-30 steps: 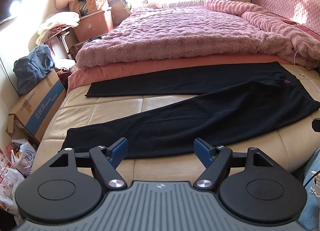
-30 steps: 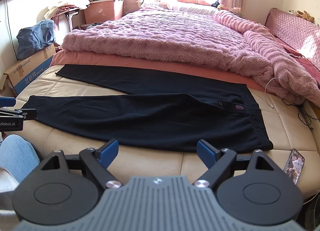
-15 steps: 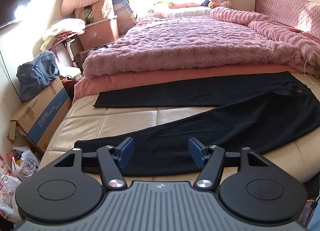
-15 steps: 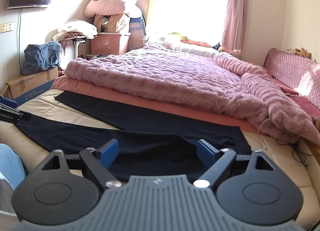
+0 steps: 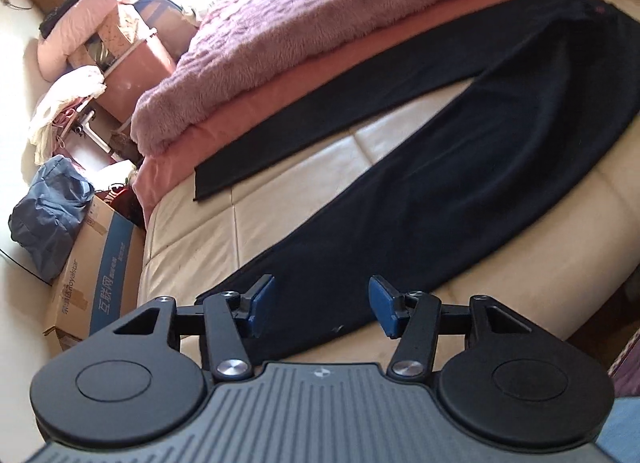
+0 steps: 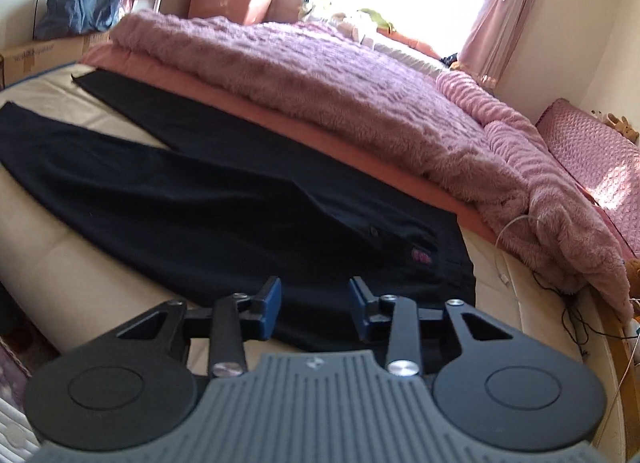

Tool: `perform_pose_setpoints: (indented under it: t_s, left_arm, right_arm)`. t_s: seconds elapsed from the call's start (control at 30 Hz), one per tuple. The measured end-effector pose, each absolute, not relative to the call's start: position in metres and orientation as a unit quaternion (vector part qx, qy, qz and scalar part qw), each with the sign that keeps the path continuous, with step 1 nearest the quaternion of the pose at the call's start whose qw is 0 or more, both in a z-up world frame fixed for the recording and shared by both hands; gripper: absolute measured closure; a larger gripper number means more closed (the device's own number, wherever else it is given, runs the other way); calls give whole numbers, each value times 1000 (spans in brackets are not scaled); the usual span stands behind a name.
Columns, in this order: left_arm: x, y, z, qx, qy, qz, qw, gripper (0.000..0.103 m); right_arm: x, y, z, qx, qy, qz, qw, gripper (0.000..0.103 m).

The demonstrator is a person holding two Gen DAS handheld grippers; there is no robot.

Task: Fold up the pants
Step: 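Move the left tool to the trouser leg hem while the right tool approaches the waistband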

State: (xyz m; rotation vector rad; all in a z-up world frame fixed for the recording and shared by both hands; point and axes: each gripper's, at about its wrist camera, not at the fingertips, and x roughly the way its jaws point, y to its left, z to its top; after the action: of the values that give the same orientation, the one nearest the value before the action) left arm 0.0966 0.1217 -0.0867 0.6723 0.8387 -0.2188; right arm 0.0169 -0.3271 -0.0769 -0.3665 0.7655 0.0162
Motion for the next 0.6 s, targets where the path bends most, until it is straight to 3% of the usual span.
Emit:
perform_pose_setpoints:
  t_s: [0.3,0.47,0.6]
  left_arm:
    - [121,163,-125,377,483,-95,784,39]
    - [122,166,-139,422,485,-94,760,38]
    - [131,170,-148,430,491,-79,753,38]
  right_arm:
    - [53,-366,-121,-279,423,8,862,80]
    - [58,-375,-135,-361,444,27,820,80]
    - [75,-396,-134,-356,458,13,814,80]
